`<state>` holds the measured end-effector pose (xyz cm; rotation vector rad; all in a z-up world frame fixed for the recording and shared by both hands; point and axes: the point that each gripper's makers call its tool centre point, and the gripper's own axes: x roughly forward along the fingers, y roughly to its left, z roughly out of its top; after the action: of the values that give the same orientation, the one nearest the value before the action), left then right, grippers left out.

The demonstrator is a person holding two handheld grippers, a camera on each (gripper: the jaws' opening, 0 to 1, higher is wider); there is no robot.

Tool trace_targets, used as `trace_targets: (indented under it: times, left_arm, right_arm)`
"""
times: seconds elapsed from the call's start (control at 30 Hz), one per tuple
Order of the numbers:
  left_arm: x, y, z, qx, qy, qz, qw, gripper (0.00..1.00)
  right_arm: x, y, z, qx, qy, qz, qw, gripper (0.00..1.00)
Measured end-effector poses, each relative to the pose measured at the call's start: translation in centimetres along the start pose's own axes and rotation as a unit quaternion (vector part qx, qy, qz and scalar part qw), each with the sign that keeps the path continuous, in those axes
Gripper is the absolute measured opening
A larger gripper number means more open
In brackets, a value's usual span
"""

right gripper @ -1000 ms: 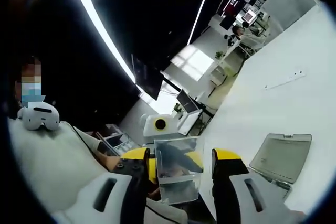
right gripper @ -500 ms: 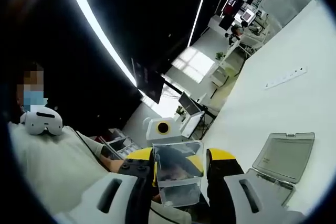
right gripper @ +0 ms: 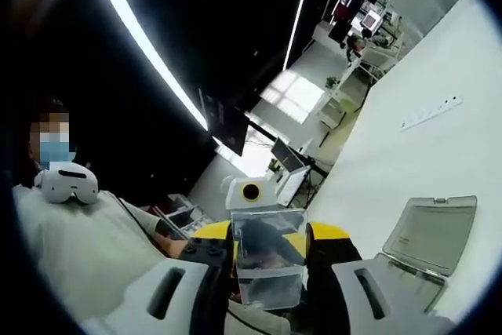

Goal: Insert the divider into the dual guide fixture by aligning both edges with the guide slots and pushing it downward to the bottom, including one-sided entry, uneven engagement, binding, and posture correction.

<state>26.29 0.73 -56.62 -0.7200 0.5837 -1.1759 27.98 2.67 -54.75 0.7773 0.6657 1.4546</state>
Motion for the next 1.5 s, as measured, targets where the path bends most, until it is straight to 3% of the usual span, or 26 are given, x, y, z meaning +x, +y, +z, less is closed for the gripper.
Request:
trace_targets:
  times: [0.5, 0.77, 0.83, 0.97, 1.33, 1.5]
  left_arm:
    - [-0.5, 0.1, 0.0, -0.021, -0.010, -0.010, 0.9997, 0.30]
    - [-0.6, 0.1, -0.2, 0.021, -0.018, 0.000, 0.9996, 0.32]
    - [-0.6, 0.3, -0.2, 0.051, -0.016, 0.010, 0.9985, 0.36]
    - [-0.5, -0.3, -0.3, 0.057, -0.014, 0.011, 0.9982, 0.45]
    - [-1.3, 0.4, -1.3, 0.103, 0.006, 0.074, 0.9919, 0.44]
    - [-1.4, 0.8, -1.5, 0.121, 0.017, 0.112, 0.9861, 0.39]
  right_arm:
    - [0.6, -0.1, 0.0, 0.003, 0.002, -0.008, 1.0000, 0.32]
    - [0.8, -0.2, -0.2, 0.003, 0.005, -0.016, 0.9999, 0.32]
    - [0.8, -0.2, -0.1, 0.002, 0.004, -0.018, 0.9998, 0.32]
    - [0.7, -0.4, 0.0, 0.001, 0.001, -0.026, 0.9997, 0.32]
    - [0.7, -1.3, -0.4, -0.002, 0.000, -0.064, 0.9979, 0.32]
    - [0.7, -2.7, -1.0, 0.000, 0.009, -0.104, 0.9946, 0.32]
